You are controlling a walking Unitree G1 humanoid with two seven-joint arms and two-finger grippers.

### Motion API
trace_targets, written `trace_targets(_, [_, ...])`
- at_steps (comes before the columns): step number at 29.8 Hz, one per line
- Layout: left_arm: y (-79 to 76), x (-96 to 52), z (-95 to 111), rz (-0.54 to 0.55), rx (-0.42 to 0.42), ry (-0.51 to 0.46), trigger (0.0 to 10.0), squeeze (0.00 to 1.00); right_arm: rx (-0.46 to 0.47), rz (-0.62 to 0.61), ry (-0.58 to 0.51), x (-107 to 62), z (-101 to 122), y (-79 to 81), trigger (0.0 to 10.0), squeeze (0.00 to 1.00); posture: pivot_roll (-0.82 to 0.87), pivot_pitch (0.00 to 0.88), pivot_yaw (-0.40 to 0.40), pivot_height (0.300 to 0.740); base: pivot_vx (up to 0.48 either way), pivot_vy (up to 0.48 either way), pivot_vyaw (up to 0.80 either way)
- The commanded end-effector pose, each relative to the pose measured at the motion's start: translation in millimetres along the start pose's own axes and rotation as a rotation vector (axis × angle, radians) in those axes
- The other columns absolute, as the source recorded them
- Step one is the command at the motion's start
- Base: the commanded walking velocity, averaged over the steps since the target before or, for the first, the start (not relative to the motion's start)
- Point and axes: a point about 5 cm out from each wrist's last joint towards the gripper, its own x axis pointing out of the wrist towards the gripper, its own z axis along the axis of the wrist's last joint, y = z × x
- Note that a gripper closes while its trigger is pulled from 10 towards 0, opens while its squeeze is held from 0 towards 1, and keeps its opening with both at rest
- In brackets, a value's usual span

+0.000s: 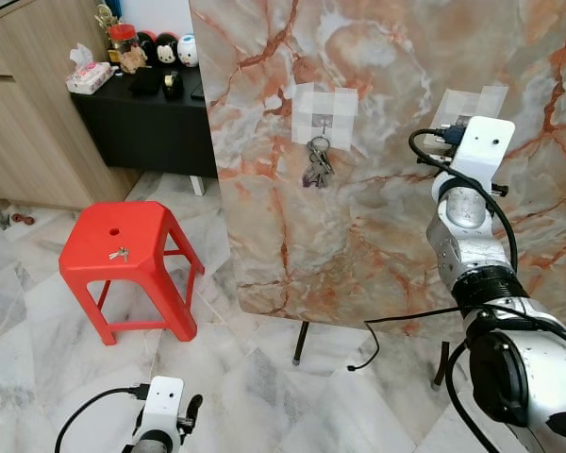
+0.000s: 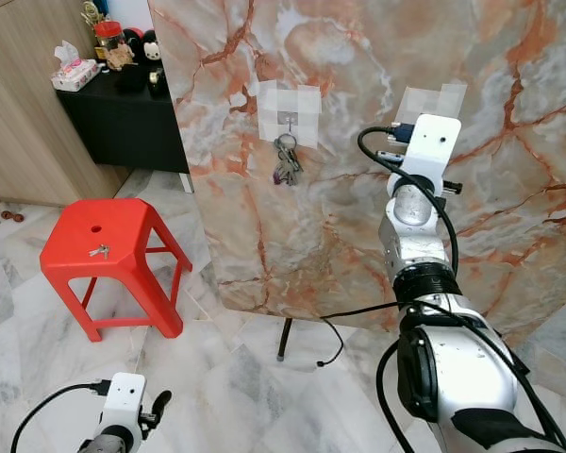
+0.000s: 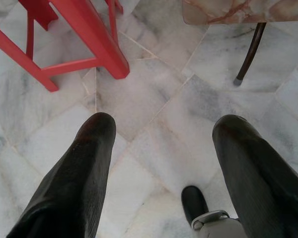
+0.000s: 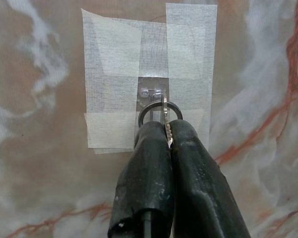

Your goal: Hang keys on a hook

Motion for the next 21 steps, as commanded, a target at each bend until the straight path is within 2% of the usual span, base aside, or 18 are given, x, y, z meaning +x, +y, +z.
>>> trace_targets(1, [1.2, -2.4, -6.5, -0.007, 0.022, 0.031, 10.0, 0.0, -0.005, 0.002, -0.023, 0.8, 6.9, 1.0, 10.0, 0.0, 0.0, 0.06, -0.012, 0.74, 0.0, 0.0, 0.0])
trace_targets(21, [2.2, -2.8, -7.1, -0.005, 0.025, 0.032, 10.0, 0.0, -0.009, 0.033, -0.004, 5.6, 14.2, 3.8, 10.0, 0.0, 0.01, 0.061, -0.012, 0.74, 0.0, 0.0, 0.0])
